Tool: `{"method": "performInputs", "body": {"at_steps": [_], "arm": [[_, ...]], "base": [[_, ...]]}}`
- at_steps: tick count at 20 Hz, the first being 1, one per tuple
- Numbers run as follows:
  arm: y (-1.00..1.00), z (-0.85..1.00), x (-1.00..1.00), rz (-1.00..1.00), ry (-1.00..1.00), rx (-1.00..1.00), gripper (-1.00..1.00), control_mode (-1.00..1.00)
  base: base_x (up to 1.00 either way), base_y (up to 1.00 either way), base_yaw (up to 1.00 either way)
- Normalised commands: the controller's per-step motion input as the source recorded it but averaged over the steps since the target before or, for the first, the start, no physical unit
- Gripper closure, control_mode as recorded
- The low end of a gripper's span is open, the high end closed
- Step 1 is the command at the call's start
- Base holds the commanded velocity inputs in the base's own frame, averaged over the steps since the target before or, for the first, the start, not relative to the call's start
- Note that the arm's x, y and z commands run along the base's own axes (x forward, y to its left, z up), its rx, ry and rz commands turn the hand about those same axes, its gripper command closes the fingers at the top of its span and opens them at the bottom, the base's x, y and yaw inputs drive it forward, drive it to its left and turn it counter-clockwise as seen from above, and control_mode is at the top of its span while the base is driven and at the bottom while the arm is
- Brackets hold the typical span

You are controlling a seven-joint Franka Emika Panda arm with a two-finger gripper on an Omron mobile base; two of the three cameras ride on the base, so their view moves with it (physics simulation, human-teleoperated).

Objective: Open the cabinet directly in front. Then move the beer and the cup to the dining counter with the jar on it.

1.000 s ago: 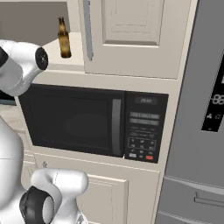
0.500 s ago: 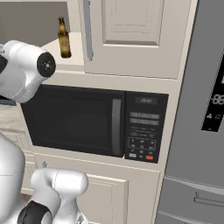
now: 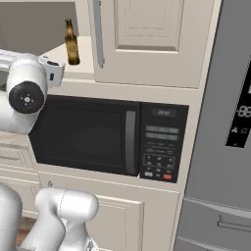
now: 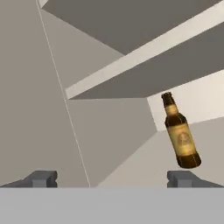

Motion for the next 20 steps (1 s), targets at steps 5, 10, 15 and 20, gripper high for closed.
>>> {"method": "performInputs", "body": {"at_steps": [5,10,15,20], "arm": [[-0.92,0.01,-0.19,-0.48,-0.10,-0.12,-1.00,-1.00],[-0.75,0.01,-0.16,-0.43,-0.03,-0.18,-1.00,-1.00],[-0.06,0.07,-0.02,-0.08,-0.02,-0.05,-1.00,-1.00],[-0.23,0.07,0.02,0.00,0.00,0.05,-1.00,-1.00]], "base": [[0.00,0.00,0.00],[0.00,0.00,0.00],[0.00,0.00,0.00],[0.00,0.00,0.00]]}}
